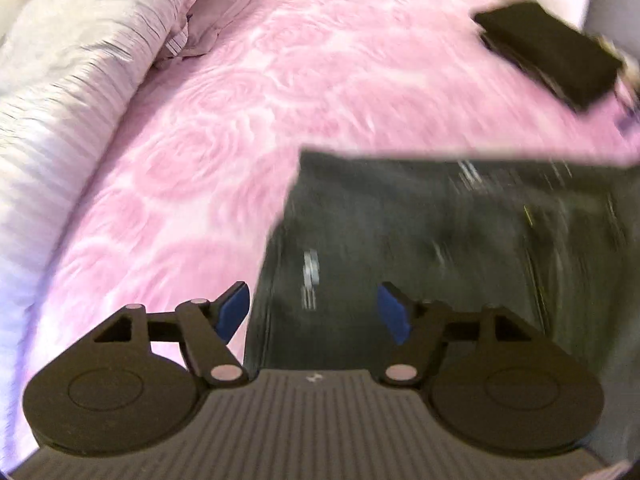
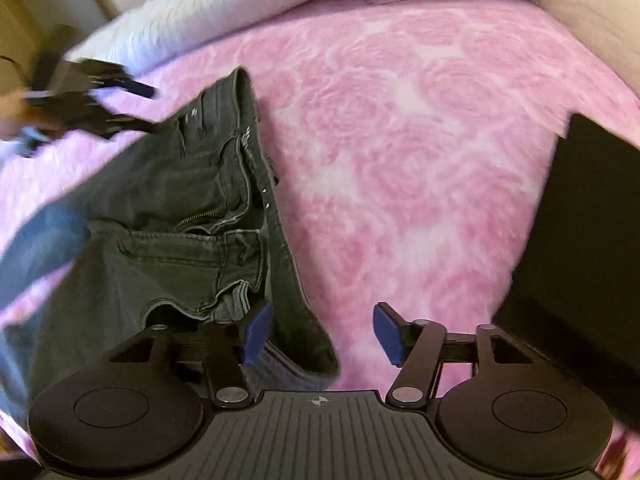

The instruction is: Fold clothes

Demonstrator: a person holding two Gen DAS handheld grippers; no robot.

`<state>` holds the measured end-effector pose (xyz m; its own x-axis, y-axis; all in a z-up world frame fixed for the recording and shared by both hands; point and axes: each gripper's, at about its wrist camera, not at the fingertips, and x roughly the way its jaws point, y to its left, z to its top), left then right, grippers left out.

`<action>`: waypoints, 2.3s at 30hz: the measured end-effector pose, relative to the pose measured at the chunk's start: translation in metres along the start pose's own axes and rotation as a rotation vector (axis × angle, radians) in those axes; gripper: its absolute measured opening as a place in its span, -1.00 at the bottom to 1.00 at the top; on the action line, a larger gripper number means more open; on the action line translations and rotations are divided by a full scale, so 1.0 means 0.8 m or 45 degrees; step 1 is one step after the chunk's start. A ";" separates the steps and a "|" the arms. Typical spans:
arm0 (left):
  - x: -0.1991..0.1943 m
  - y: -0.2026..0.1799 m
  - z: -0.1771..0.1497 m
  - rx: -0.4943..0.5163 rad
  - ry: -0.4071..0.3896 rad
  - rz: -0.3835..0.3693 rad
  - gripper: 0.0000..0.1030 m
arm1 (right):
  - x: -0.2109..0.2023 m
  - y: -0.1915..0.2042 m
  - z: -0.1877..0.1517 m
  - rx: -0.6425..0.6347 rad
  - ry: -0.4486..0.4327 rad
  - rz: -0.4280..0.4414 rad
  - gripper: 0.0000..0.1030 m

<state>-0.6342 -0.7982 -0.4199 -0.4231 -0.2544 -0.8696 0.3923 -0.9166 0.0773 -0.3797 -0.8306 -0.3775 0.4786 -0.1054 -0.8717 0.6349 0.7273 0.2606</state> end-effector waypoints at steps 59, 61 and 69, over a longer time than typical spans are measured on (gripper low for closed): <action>-0.009 -0.212 0.011 -0.005 -0.065 -0.451 -0.96 | 0.071 -0.010 0.059 -0.175 0.010 0.234 -0.72; -0.019 -0.192 0.015 -0.078 -0.120 -0.427 -0.97 | 0.042 -0.006 0.072 -0.160 -0.063 0.220 -0.85; 0.058 -0.168 0.015 -0.271 0.088 -0.337 -0.61 | 0.123 0.021 0.120 -0.358 0.028 0.146 -0.88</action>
<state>-0.7164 -0.6906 -0.4646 -0.4796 0.0119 -0.8774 0.4407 -0.8614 -0.2525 -0.2635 -0.8941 -0.4191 0.5222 0.0004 -0.8528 0.3835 0.8931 0.2351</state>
